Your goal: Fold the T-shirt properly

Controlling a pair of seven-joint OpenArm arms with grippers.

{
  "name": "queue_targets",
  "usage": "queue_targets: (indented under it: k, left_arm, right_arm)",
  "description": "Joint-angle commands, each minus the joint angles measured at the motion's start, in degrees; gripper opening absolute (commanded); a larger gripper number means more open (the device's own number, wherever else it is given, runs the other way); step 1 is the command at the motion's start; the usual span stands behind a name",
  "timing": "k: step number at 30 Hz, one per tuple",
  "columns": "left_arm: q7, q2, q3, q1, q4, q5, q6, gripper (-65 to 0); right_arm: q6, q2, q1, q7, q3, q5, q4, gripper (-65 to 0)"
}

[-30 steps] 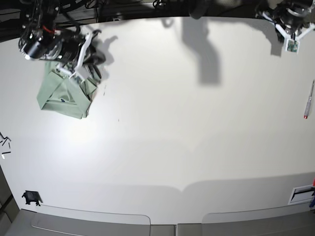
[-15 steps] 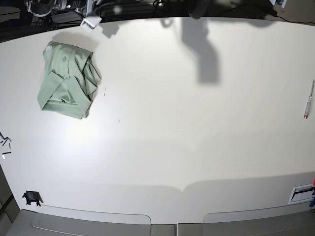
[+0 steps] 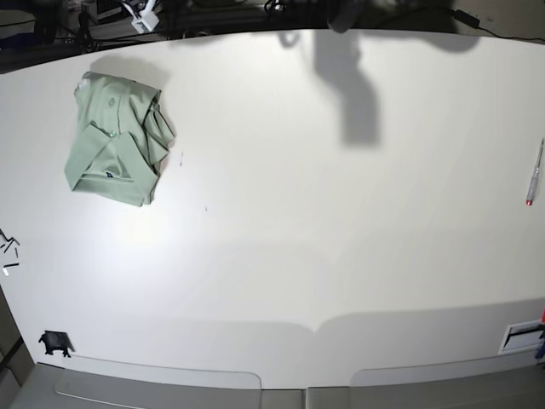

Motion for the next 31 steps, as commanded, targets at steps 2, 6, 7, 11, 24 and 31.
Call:
queue_targets:
  k: [2, 6, 7, 11, 24, 31]
  left_arm:
    - [-2.4, 0.9, 2.95, -4.07, -7.39, 3.87, -0.42, -65.0]
    - [-9.11, 3.74, 7.45, -12.11, -20.55, 11.19, -0.39, -65.0]
    - [-10.97, 4.46, 8.28, -13.55, -22.8, 12.52, -0.39, -65.0]
    - [-21.42, 7.43, 9.79, -17.94, -28.57, 20.39, -0.35, -65.0]
    - [-30.58, 9.29, 9.64, -24.74, -38.14, 28.81, 18.43, -65.0]
    - [-32.0, 9.16, 9.64, -24.63, -38.14, 28.81, 18.36, -65.0]
  right_arm:
    - [0.82, 0.55, 4.94, 0.57, -5.64, -1.27, -8.61, -65.0]
    - [0.82, -1.07, 14.53, 1.97, -18.47, -6.36, -25.27, -65.0]
    - [0.82, -1.86, 16.7, 2.95, -21.24, -8.22, -28.76, -65.0]
    - [0.82, -5.4, 24.17, 12.02, -30.47, -17.55, -38.86, -65.0]
    - [-16.2, -14.08, 35.36, 20.39, -36.26, -23.06, -44.81, -65.0]
    - [-16.33, -14.99, 35.65, 21.03, -36.2, -23.06, -44.76, -65.0]
